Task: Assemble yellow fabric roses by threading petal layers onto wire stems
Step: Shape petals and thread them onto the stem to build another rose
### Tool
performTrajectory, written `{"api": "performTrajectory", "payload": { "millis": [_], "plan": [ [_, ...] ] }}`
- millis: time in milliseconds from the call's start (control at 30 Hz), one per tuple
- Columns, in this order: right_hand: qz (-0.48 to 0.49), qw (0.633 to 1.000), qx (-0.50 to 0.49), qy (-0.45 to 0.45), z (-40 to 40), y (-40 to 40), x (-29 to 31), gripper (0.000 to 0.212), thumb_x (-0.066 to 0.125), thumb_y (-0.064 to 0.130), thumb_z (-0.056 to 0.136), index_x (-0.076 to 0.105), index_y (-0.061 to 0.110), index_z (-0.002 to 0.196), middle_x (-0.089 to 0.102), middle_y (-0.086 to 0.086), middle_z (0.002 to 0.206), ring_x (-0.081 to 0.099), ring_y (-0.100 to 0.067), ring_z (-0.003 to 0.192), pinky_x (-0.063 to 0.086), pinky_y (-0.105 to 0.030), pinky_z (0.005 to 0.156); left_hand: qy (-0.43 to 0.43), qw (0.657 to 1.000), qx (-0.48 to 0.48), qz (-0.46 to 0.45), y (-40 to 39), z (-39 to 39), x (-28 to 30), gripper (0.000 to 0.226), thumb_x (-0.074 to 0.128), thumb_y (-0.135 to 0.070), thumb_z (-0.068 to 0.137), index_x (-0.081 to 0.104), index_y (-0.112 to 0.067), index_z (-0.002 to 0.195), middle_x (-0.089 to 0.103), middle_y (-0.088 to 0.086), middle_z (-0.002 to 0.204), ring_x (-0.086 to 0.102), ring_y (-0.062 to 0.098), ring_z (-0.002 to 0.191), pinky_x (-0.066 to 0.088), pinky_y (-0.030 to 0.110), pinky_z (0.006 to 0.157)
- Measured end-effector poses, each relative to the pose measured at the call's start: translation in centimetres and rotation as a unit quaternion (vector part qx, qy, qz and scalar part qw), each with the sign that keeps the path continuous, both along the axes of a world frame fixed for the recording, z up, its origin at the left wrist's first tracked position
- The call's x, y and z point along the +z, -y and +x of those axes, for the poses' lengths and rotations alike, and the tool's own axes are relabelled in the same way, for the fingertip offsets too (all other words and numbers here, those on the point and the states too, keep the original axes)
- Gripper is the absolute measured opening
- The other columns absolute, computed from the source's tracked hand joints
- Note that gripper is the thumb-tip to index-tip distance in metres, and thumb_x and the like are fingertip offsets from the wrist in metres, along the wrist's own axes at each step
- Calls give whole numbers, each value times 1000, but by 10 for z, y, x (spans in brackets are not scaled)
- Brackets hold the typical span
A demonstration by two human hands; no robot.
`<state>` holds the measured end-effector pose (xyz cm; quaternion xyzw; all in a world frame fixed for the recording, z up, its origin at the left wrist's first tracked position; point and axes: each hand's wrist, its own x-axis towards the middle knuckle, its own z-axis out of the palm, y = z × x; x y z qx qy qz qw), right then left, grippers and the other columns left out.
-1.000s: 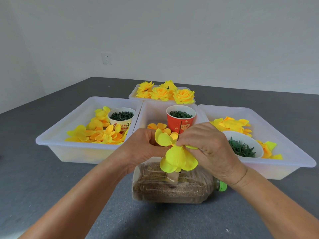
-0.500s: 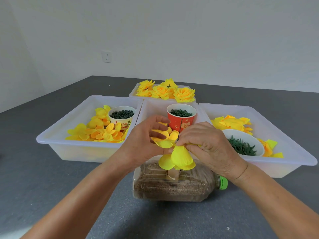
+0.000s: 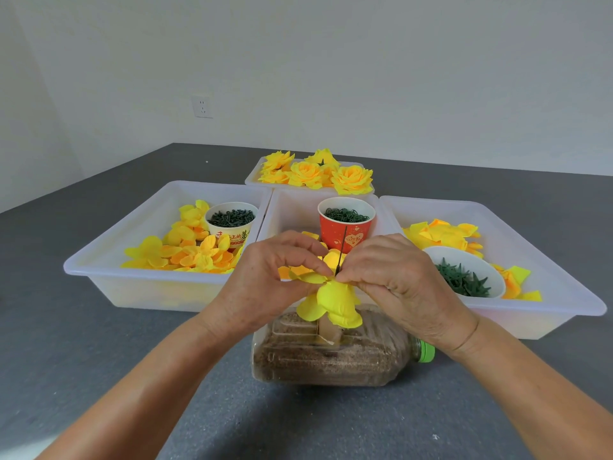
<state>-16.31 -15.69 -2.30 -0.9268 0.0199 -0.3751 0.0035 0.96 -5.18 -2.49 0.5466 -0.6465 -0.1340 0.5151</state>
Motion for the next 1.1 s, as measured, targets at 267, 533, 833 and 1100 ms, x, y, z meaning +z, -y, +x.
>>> {"api": "performTrajectory", "payload": {
  "millis": [267, 533, 833, 1100],
  "plan": [
    [-62, 997, -26, -29, -2, -7, 9, 13, 68, -1, 75, 74, 10, 78, 69, -1, 78, 65, -28, 77, 48, -42, 70, 28, 1000, -9, 4, -1, 3, -3, 16, 76, 3, 69, 76, -9, 79, 68, 0, 95, 62, 7, 93, 48, 19, 82],
    [-27, 998, -33, -45, -4, -10, 8, 10, 69, 5, 77, 76, 10, 80, 69, 0, 81, 64, -28, 80, 48, -43, 71, 140, 990, -18, -14, -2, 12, -2, 16, 70, 0, 78, 76, -8, 90, 70, 1, 98, 60, 8, 97, 47, 20, 87],
    [394, 917, -58, 20, 2, -16, 13, 17, 65, 25, 87, 73, 15, 75, 70, 3, 80, 63, -13, 86, 49, -40, 84, 185, 982, -16, -24, -1, 15, -1, 17, 70, 0, 79, 77, -11, 90, 70, 2, 100, 62, 17, 98, 47, 26, 86],
    [463, 877, -120, -40, 14, -18, 18, 8, 80, 16, 71, 74, 19, 67, 71, 5, 73, 60, -5, 72, 51, -36, 79, 194, 980, -15, -36, -2, 15, -1, 16, 72, -3, 77, 76, -11, 90, 70, 3, 99, 63, 19, 96, 52, 37, 84]
  ]
}}
